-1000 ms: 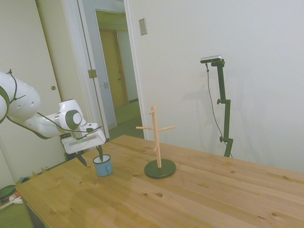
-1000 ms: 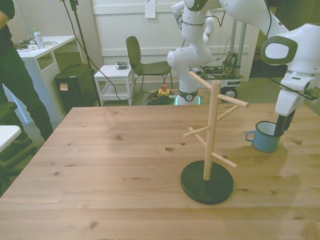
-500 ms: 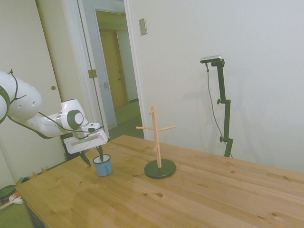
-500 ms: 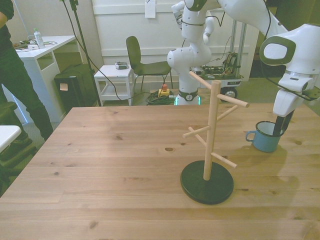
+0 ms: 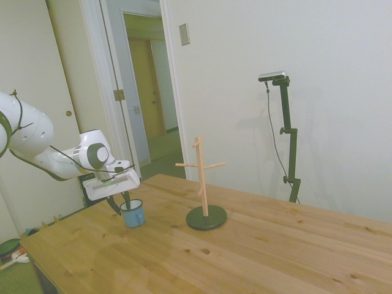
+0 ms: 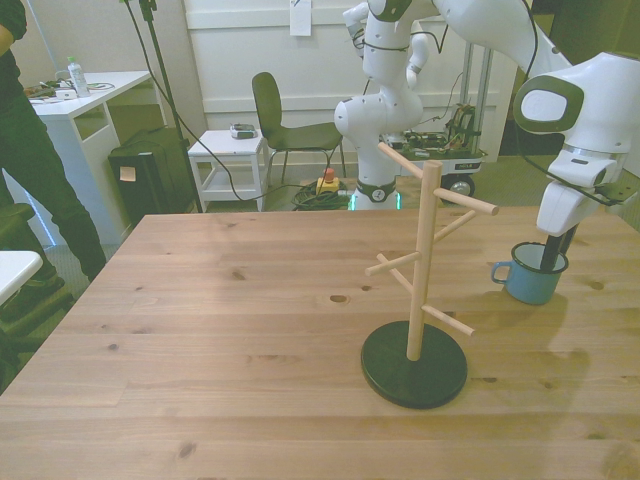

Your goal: Hang the mug

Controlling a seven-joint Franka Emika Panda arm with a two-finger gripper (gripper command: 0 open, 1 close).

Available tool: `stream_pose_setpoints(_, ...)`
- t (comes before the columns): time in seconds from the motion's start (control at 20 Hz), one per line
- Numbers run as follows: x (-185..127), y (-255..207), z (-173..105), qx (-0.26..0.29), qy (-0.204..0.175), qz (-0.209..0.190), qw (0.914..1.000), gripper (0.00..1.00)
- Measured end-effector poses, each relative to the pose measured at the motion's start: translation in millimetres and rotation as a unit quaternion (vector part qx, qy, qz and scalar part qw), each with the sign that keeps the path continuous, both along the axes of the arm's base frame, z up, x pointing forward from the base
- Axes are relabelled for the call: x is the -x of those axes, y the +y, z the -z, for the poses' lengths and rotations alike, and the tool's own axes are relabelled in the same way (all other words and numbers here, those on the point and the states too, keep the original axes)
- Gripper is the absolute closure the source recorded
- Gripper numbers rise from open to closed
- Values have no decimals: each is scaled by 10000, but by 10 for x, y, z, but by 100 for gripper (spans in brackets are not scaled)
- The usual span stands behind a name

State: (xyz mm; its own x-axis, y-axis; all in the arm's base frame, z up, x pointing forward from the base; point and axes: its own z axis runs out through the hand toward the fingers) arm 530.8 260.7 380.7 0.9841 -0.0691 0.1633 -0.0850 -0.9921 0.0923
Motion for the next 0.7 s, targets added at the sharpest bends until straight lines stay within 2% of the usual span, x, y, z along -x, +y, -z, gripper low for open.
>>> stream_pose_setpoints(0.45, -11, -75, 44, 33, 23, 127, 9999, 100)
stream_pose_setpoints(0.7, -78, -219, 31, -25, 26, 532, 9986, 100)
